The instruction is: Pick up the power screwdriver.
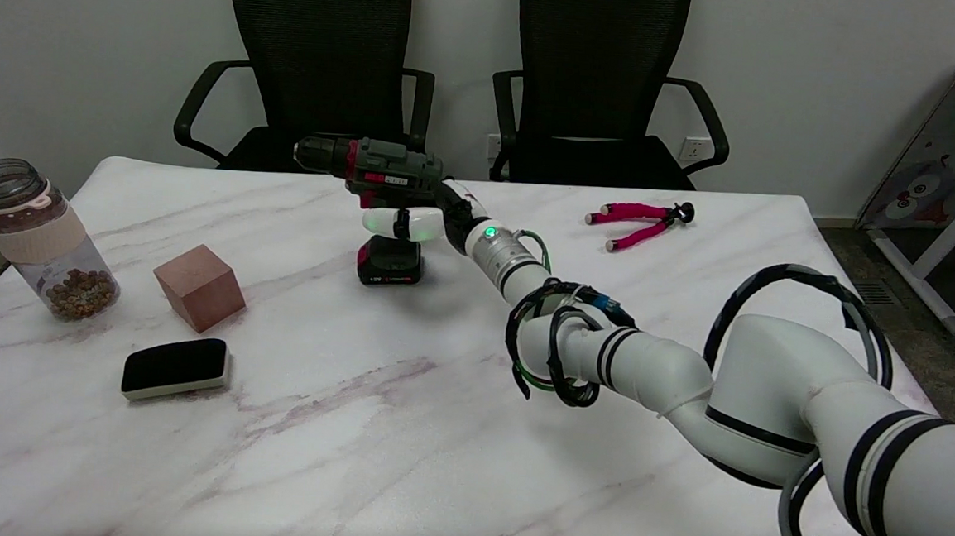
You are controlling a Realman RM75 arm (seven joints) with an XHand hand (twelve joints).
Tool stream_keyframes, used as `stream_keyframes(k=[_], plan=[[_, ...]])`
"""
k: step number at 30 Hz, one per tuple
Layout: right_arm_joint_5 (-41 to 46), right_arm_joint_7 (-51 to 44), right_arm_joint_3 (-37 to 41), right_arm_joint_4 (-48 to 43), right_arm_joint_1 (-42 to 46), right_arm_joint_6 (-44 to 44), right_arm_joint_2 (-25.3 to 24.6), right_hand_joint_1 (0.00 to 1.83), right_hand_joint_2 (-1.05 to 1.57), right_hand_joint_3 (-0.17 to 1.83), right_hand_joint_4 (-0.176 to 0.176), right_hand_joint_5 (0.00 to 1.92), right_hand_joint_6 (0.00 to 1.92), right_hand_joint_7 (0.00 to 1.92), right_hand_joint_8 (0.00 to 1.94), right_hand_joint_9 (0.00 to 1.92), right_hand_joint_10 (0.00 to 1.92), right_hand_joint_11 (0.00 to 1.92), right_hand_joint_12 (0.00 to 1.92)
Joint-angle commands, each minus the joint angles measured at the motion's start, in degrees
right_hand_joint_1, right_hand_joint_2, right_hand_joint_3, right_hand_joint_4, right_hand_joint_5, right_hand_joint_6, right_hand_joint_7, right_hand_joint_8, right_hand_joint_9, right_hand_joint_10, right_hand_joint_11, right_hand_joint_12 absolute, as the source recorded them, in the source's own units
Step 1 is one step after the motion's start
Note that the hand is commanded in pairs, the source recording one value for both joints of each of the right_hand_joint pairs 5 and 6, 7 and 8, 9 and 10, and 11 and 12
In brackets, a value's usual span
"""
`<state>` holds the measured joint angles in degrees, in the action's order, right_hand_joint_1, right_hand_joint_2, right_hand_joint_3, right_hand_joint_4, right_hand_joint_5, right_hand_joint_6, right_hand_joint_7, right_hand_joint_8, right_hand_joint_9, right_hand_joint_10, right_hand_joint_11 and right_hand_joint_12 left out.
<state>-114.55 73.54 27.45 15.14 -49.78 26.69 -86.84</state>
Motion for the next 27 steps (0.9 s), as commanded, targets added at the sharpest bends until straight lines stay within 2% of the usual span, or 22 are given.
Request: stream_keyframes(k=[1, 12, 15, 27], plan=[[0.02, 0.2, 0.15, 1.11, -0.51, 0.21, 0.16, 1.08, -0.05, 1.01, 0.176, 0.58, 0.58, 0.58, 0.58, 0.42, 0.42, 0.24, 0.24], [5.47, 0.29, -0.46, 2.7, -0.06, 0.21, 0.18, 1.08, -0.14, 0.97, 0.176, 0.48, 0.48, 0.48, 0.48, 0.38, 0.38, 0.17, 0.17], [5.47, 0.29, -0.46, 2.72, -0.06, 0.03, 0.07, 1.1, -0.09, 0.88, 0.176, 0.47, 0.47, 0.47, 0.47, 0.43, 0.43, 0.15, 0.15], [5.47, 0.29, -0.73, 2.79, -0.15, -1.19, -0.44, 1.12, -0.14, 0.93, 0.176, 0.45, 0.45, 0.45, 0.45, 0.45, 0.45, 0.13, 0.13]])
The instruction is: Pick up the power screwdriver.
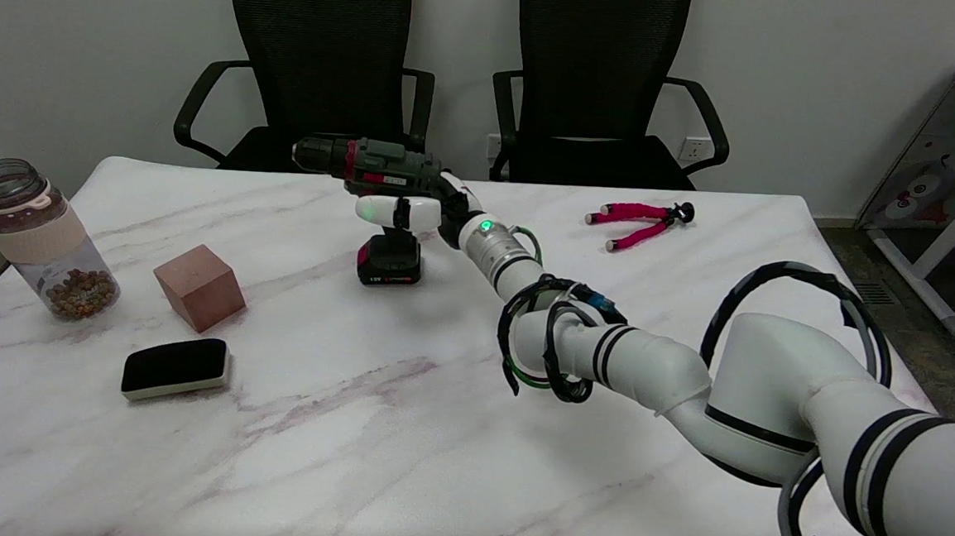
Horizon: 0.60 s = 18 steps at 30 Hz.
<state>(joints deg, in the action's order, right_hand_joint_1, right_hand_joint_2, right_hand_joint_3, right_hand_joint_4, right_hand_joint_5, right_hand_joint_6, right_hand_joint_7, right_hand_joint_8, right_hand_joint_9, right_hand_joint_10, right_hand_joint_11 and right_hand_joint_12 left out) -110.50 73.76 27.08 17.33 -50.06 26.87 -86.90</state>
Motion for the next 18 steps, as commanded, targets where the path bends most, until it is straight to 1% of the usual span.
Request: stream_keyframes(k=[1, 9, 18], plan=[[1.43, 0.07, -0.36, 0.64, 0.15, -1.38, -0.4, 1.12, -0.16, 0.94, 0.176, 0.44, 0.44, 0.44, 0.44, 0.44, 0.44, 0.13, 0.13], [1.43, 0.07, -0.71, 1.36, 0.69, -1.82, -0.73, 1.11, -0.26, 1.02, 0.176, 0.42, 0.42, 0.42, 0.42, 0.41, 0.41, 0.11, 0.11], [1.43, 0.16, -0.71, 3.74, 1.56, -1.55, -0.73, 1.1, -0.29, 1.0, 0.176, 0.41, 0.41, 0.41, 0.41, 0.39, 0.39, 0.11, 0.11]])
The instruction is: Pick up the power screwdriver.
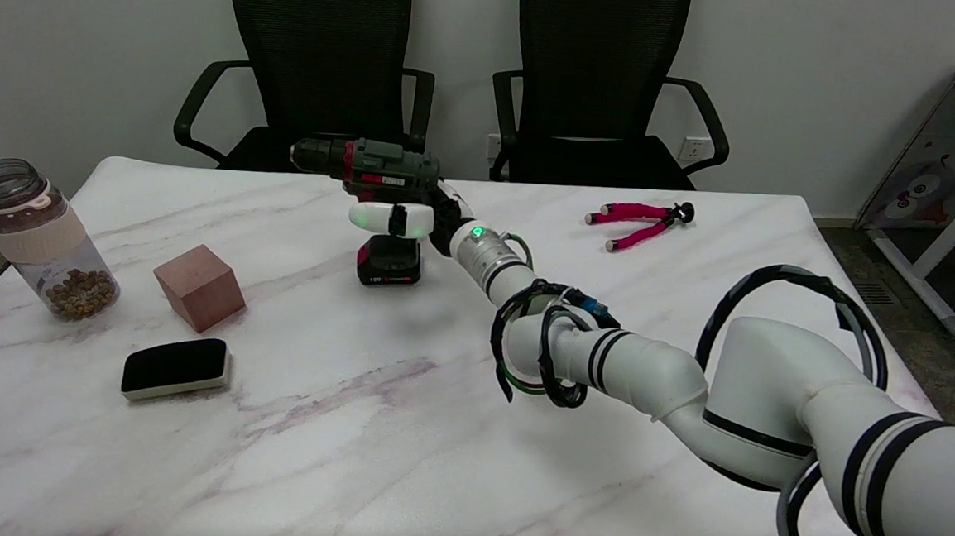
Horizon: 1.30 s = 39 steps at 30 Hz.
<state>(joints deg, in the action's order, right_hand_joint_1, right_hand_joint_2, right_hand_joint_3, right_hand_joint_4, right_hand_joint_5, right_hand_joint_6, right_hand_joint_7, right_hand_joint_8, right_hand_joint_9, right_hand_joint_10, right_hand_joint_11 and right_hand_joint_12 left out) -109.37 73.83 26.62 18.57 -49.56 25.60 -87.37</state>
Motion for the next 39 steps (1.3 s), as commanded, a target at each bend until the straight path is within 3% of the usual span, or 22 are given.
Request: stream_keyframes(k=[1, 11, 18, 21, 23, 24, 25, 26, 33, 39], plan=[[0.3, 0.09, -0.26, 2.81, 1.13, -0.2, -0.25, 1.1, -0.29, 1.0, 0.176, 0.41, 0.41, 0.41, 0.41, 0.39, 0.39, 0.11, 0.11], [0.3, 0.09, -0.26, 4.19, 1.13, 0.04, -0.34, 1.1, -0.26, 0.93, 0.176, 0.42, 0.42, 0.42, 0.42, 0.4, 0.4, 0.11, 0.11], [0.3, 0.09, -0.26, 3.75, 1.13, -0.48, -0.34, 1.13, -0.08, 0.77, 0.176, 0.46, 0.46, 0.46, 0.46, 0.53, 0.53, 0.18, 0.18], [0.3, 0.09, -0.12, 3.58, 1.13, -0.67, -0.34, 1.16, 0.07, 0.68, 0.176, 0.67, 0.67, 0.67, 0.67, 0.72, 0.72, 0.37, 0.37], [0.3, 0.09, 0.12, 3.58, 1.13, -0.82, -0.34, 1.21, 0.16, 0.69, 0.176, 0.92, 0.92, 0.92, 0.92, 0.94, 0.94, 0.54, 0.54], [0.3, 0.09, 0.18, 3.56, 1.13, -0.82, -0.34, 1.22, 0.17, 0.73, 0.141, 0.99, 0.99, 0.99, 0.99, 1.0, 1.0, 0.59, 0.59], [0.3, 0.09, 0.2, 3.47, 1.13, -0.82, -0.34, 1.23, 0.2, 0.81, 0.045, 1.07, 1.07, 1.07, 1.07, 1.07, 1.07, 0.66, 0.66], [0.3, 0.09, 0.26, 3.37, 1.13, -0.82, -0.34, 1.24, 0.23, 0.87, -0.01, 1.14, 1.14, 1.14, 1.14, 1.13, 1.13, 0.72, 0.72], [0.54, 0.09, 0.45, 3.05, 1.13, -1.08, -0.34, 1.28, 0.44, 1.04, -0.017, 1.35, 1.35, 1.35, 1.35, 1.36, 1.36, 0.9, 0.9], [3.65, -0.17, 0.18, 2.96, 1.3, -0.8, -0.34, 1.28, 0.67, 1.02, -0.009, 1.48, 1.48, 1.48, 1.48, 1.63, 1.63, 1.05, 1.05]])
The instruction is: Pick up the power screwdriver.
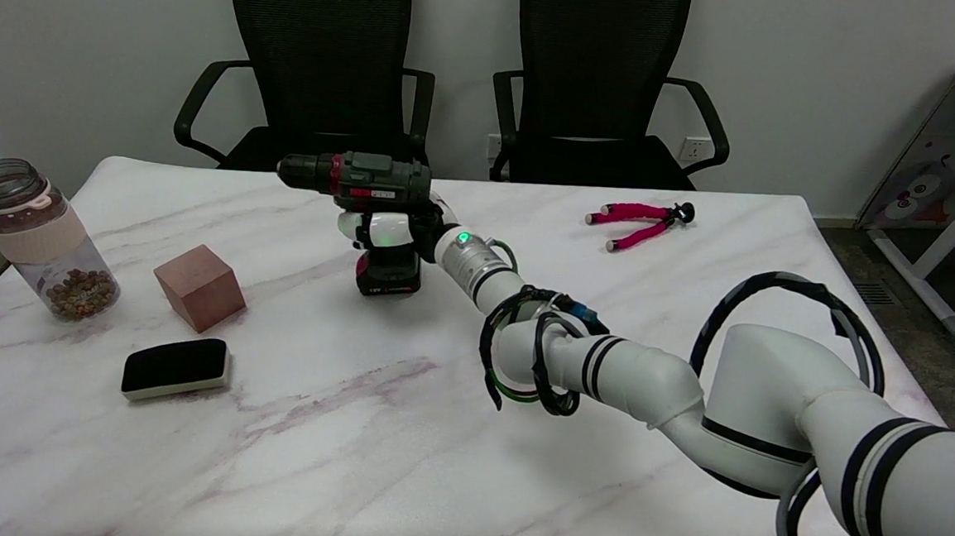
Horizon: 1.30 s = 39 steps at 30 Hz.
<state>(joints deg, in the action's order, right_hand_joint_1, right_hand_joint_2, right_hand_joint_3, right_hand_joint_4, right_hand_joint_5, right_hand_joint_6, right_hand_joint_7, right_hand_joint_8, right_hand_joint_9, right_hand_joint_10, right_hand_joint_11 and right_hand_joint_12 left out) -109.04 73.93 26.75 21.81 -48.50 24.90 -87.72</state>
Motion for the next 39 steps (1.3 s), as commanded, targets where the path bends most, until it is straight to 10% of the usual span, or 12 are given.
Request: stream_keyframes(k=[1, 22, 39], plan=[[3.4, -0.26, 0.04, -0.27, 0.25, -0.02, 0.02, 1.28, 0.69, 1.02, -0.009, 1.49, 1.49, 1.49, 1.49, 1.65, 1.65, 1.07, 1.07], [3.59, -0.01, 0.67, 9.68, 0.29, 6.29, 5.65, 1.25, 0.95, 1.09, 0.009, 1.63, 1.63, 1.63, 1.63, 1.87, 1.87, 1.27, 1.27], [3.66, -0.01, 4.34, 25.72, 3.42, 9.85, 17.7, 1.14, 1.17, 0.88, 0.035, 1.76, 1.76, 1.76, 1.76, 1.92, 1.92, 1.79, 1.79]])
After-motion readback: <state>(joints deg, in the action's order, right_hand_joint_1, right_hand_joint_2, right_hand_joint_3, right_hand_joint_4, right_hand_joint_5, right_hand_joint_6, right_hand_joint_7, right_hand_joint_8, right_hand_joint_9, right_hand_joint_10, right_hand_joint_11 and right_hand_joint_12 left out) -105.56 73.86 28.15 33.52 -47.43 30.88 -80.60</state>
